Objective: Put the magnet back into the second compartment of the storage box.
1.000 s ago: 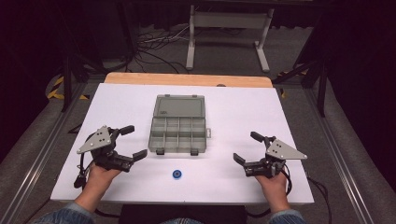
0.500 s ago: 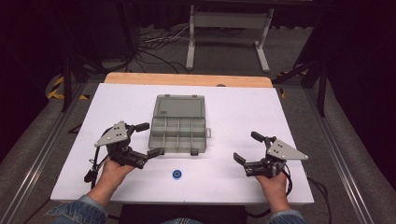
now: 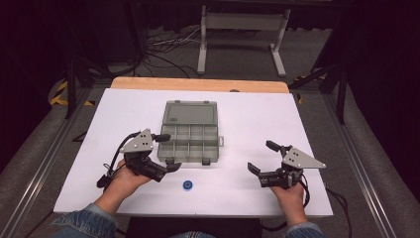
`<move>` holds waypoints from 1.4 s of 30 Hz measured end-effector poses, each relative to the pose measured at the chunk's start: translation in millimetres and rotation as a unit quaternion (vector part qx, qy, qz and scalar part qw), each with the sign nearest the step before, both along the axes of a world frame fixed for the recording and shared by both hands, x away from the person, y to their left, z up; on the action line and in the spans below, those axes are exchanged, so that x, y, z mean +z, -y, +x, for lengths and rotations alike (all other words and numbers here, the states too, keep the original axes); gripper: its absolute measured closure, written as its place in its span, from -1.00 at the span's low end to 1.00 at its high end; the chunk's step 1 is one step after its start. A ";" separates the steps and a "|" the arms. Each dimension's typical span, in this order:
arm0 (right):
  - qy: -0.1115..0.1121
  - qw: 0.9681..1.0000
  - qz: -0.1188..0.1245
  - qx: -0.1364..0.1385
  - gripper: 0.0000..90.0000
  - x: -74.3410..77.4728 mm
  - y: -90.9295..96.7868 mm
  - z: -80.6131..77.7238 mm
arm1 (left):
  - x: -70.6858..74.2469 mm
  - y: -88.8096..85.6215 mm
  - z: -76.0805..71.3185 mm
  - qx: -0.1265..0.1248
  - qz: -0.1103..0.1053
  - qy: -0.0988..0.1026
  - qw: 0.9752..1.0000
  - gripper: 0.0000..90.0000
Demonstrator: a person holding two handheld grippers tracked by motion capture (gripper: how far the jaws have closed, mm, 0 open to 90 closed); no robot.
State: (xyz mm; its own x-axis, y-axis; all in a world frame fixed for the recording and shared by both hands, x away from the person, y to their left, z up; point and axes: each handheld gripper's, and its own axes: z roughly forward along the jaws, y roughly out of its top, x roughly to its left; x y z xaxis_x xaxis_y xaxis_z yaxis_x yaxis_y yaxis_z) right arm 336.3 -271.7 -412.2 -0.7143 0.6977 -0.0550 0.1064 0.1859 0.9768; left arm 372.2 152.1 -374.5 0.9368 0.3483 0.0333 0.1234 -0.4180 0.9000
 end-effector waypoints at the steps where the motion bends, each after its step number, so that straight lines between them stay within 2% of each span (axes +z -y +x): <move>1: -0.001 1.000 -0.001 0.000 -0.96 0.1 -0.1 -0.1 | 1.0 1.3 0.5 -0.002 0.007 -0.005 1.000 -0.87; 2: -0.002 1.000 -0.001 0.000 -0.96 0.1 -0.2 0.0 | 1.9 2.3 0.8 -0.003 0.014 -0.007 1.000 -0.87; 4: -0.002 1.000 0.000 0.004 -0.95 -0.1 -0.1 0.5 | 5.0 5.3 2.5 -0.008 0.044 -0.013 0.999 -0.84; 5: -0.002 1.000 0.000 0.004 -0.95 -0.1 -0.1 0.5 | 5.0 5.3 2.5 -0.008 0.044 -0.013 0.999 -0.83; 10: -0.007 1.000 0.002 0.004 -0.95 -0.1 0.6 0.5 | 11.1 12.3 3.7 -0.016 0.092 -0.019 0.995 -0.82; 11: -0.008 1.000 0.001 0.005 -0.95 -0.2 0.5 0.6 | 11.1 12.3 3.7 -0.016 0.092 -0.019 0.995 -0.81; 15: -0.008 1.000 0.001 0.006 -0.95 -0.5 0.0 0.9 | 16.9 17.9 5.5 -0.023 0.120 -0.024 0.992 -0.80; 16: -0.009 1.000 0.000 0.007 -0.95 -0.5 0.0 0.9 | 16.9 17.9 5.5 -0.023 0.120 -0.024 0.992 -0.80; 18: -0.009 1.000 0.000 0.007 -0.95 -0.5 0.0 1.0 | 18.1 20.4 7.6 -0.028 0.136 -0.031 0.990 -0.80; 19: -0.010 1.000 0.001 0.008 -0.95 -0.5 0.2 1.0 | 18.6 23.1 9.5 -0.033 0.155 -0.037 0.987 -0.80; 20: -0.010 1.000 0.001 0.008 -0.95 -0.5 0.2 1.0 | 18.6 23.1 9.5 -0.033 0.155 -0.037 0.987 -0.80; 21: -0.010 1.000 0.000 0.008 -0.95 -0.5 0.3 1.0 | 18.8 25.7 10.8 -0.038 0.170 -0.041 0.984 -0.80; 25: -0.011 1.000 0.001 0.009 -0.95 -0.4 0.7 1.0 | 17.8 30.9 12.5 -0.045 0.191 -0.055 0.979 -0.81; 28: -0.012 1.000 0.002 0.010 -0.95 -0.5 0.7 1.2 | 16.6 35.1 13.9 -0.046 0.211 -0.057 0.975 -0.82; 29: -0.012 1.000 0.002 0.011 -0.95 -0.6 0.5 1.2 | 16.6 35.1 13.9 -0.046 0.211 -0.057 0.975 -0.82; 30: -0.012 1.000 0.002 0.011 -0.95 -0.7 0.3 1.3 | 15.9 36.9 14.3 -0.045 0.217 -0.059 0.973 -0.82; 32: -0.012 1.000 0.001 0.011 -0.95 -0.7 0.1 1.3 | 14.9 41.4 14.8 -0.041 0.240 -0.066 0.968 -0.82; 38: -0.012 1.000 0.001 0.011 -0.95 -0.7 0.3 1.3 | 11.9 47.0 14.9 -0.046 0.248 -0.074 0.965 -0.82; 40: -0.012 1.000 0.001 0.012 -0.95 -0.6 0.5 1.2 | 8.4 47.8 15.2 -0.050 0.243 -0.075 0.966 -0.82; 42: -0.011 1.000 0.001 0.011 -0.95 -0.5 0.5 1.0 | 3.7 48.8 14.8 -0.052 0.243 -0.078 0.966 -0.82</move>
